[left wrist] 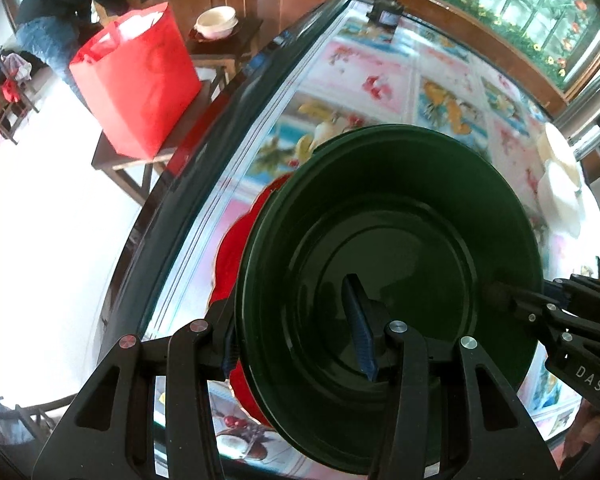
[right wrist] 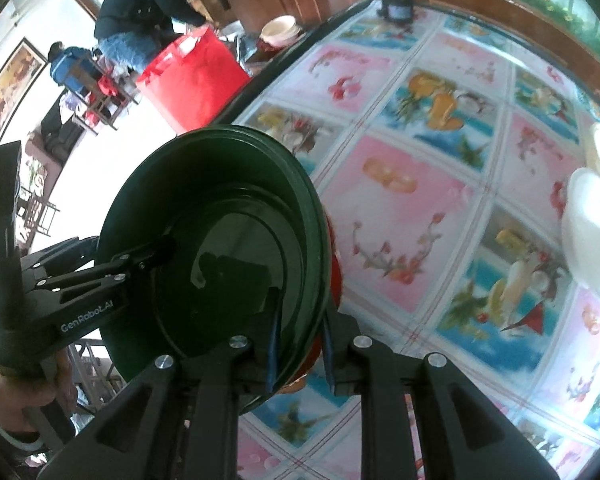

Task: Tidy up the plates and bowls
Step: 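Lift the dark green basin with both tools and carry it over the red plates, then lower the green basin onto the red plate stack and open both tools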

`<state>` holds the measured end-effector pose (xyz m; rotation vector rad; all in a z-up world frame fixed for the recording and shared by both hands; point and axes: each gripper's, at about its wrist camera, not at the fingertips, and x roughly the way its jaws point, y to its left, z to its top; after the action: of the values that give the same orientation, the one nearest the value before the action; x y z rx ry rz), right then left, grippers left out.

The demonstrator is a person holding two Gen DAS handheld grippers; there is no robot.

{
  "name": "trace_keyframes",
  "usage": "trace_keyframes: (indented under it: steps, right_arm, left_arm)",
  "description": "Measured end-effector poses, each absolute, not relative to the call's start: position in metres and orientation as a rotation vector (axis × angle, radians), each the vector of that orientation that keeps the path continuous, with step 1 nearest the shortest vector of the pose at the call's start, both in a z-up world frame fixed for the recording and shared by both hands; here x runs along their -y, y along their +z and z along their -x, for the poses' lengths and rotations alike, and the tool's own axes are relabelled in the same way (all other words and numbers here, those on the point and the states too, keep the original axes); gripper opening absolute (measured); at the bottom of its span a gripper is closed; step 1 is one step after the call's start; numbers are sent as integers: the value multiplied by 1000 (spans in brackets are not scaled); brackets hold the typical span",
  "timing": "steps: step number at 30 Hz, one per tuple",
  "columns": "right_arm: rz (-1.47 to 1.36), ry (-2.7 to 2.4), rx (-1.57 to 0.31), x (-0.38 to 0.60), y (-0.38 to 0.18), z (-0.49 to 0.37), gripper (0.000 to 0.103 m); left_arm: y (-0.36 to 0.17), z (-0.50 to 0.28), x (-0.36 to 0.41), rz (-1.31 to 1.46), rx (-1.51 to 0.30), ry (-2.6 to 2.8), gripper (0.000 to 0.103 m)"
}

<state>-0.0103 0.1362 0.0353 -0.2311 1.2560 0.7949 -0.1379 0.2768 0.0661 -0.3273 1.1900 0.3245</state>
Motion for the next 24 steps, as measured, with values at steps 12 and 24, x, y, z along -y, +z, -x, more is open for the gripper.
trace_keyframes:
  steps: [12,24]
  right_arm:
    - [226,772,-1289,-139,18,13,21]
    - [239,777,-1269,-144,18,16,21]
  left_arm:
    - [45,138,-278,318,-1186,337,46]
    - [48,139,-281,300,-1152,347,46]
